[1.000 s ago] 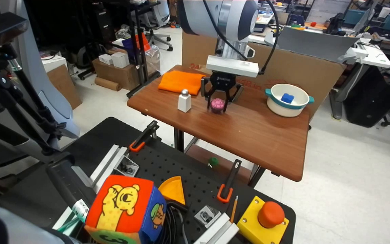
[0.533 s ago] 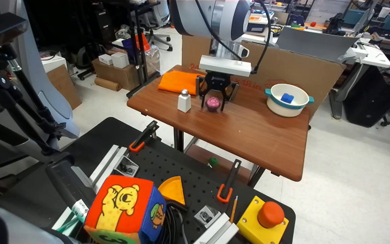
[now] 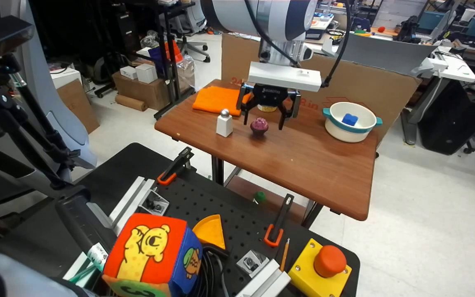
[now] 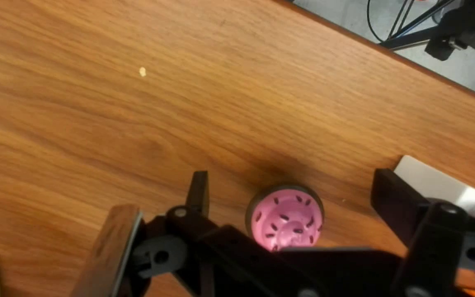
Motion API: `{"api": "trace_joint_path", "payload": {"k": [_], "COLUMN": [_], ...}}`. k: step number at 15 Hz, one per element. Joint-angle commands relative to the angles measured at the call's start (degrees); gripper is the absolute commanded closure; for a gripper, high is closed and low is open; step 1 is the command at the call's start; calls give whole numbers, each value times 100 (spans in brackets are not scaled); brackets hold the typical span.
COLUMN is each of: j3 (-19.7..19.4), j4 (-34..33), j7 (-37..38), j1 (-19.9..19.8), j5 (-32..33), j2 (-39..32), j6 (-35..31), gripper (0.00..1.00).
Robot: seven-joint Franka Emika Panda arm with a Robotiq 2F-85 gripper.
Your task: Move the red object to the left
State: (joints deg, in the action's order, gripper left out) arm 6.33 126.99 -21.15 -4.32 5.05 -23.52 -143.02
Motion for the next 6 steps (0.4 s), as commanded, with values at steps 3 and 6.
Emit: {"api": "trace_joint_path", "payload": {"k": [3, 6], "j3": [-20, -15], "j4": [726, 947], "j7": [-276, -282], "j1": [-145, -145], "j5": [-339, -364], "j2": [804, 1025], "j6": [-321, -388], "gripper": [0, 0]}}
